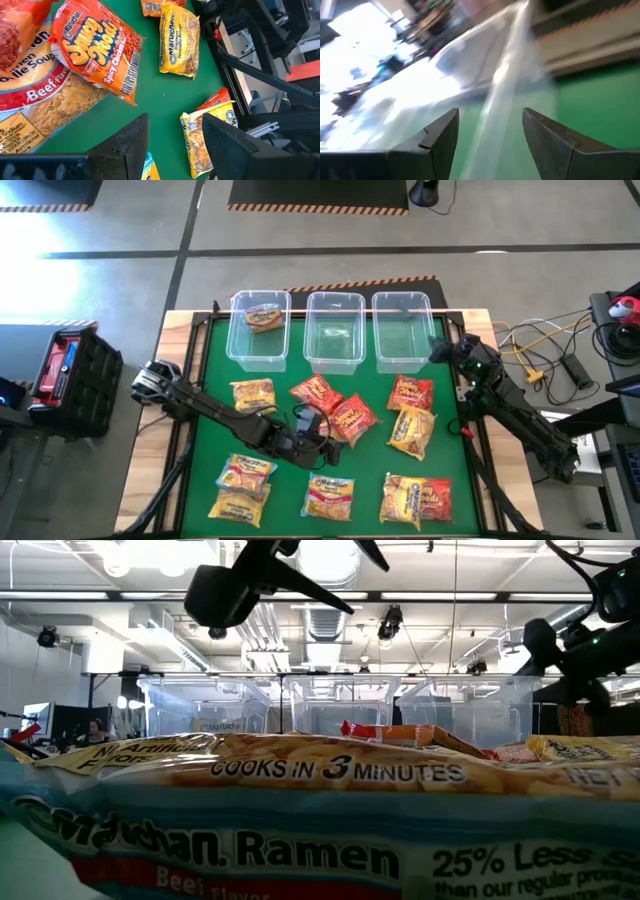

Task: Sort Maruchan noodles
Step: Put the top left blue noodle pack into the top left transparent bin, then put the top center orange noodle pack into the top center transparent bin

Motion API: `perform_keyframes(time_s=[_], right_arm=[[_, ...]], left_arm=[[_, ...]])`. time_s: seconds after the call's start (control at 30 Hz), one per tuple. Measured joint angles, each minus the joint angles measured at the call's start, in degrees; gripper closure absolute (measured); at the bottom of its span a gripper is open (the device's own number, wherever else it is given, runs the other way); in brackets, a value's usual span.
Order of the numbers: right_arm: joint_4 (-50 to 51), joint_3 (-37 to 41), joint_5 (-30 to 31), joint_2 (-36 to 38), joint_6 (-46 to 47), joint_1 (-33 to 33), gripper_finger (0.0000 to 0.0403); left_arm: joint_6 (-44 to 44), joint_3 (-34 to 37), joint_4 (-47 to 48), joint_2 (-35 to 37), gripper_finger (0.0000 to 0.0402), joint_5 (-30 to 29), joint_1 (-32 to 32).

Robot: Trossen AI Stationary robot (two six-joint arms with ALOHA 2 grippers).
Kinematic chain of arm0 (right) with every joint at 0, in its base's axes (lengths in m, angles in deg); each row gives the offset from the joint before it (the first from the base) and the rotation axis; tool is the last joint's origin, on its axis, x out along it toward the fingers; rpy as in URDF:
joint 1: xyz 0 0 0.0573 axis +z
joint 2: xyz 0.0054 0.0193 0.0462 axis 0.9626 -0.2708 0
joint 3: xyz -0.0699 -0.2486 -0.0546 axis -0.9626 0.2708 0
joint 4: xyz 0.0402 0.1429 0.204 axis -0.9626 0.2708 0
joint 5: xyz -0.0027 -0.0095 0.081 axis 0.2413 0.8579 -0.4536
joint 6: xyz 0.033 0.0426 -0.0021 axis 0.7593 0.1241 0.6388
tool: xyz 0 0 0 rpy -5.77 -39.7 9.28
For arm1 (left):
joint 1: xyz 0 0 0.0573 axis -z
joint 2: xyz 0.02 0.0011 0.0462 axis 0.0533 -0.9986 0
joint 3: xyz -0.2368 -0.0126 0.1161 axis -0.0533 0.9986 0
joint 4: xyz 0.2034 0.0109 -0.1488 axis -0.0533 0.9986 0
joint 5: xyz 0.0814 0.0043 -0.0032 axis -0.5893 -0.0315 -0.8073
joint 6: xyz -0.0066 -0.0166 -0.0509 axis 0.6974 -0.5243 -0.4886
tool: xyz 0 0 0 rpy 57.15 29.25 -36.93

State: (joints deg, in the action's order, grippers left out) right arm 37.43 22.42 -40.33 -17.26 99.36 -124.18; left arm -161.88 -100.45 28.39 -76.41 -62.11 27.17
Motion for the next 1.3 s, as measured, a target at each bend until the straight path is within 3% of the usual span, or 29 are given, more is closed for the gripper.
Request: perform_keyframes(time_s=[0.33, 0.5, 0.63, 0.83, 1.07, 1.13, 1.3], right_arm=[[0.1, -0.1, -20.7, 0.0, 14.4, 0.0, 0.0195], [0.2, -0.1, -25.2, 0.6, 16.8, 0.3, 0.0195], [0.1, -0.1, -24.7, 0.9, 17.5, 0.5, 0.0195], [-0.7, -0.2, -18.5, 0.8, 17.2, 0.5, 0.0195], [-14.0, -1.4, -17.1, 0.8, 17.8, 0.5, 0.0195], [-11.7, -4.0, -15.5, 0.8, 16.2, 0.5, 0.0195], [4.7, -13.8, -8.5, 0.8, 8.0, 0.5, 0.0195]], left_arm=[[-0.6, 0.8, 0.3, 0.1, 0.0235, -0.3, 0.5], [-0.6, 1.9, 0.6, 0.1, 0.0235, 0.4, 0.5], [-0.6, 2.2, 1.2, 0.1, 0.0235, 0.5, 0.5], [-0.6, 2.2, 1.9, 0.2, 0.0235, 0.5, 0.4], [-0.6, 2.2, 3.4, 0.2, 0.0235, 0.5, 0.0], [-0.6, 2.2, 4.0, 0.2, 0.0235, 0.4, -0.1], [-0.6, 2.2, 6.1, 0.2, 0.0235, 0.5, -0.3]])
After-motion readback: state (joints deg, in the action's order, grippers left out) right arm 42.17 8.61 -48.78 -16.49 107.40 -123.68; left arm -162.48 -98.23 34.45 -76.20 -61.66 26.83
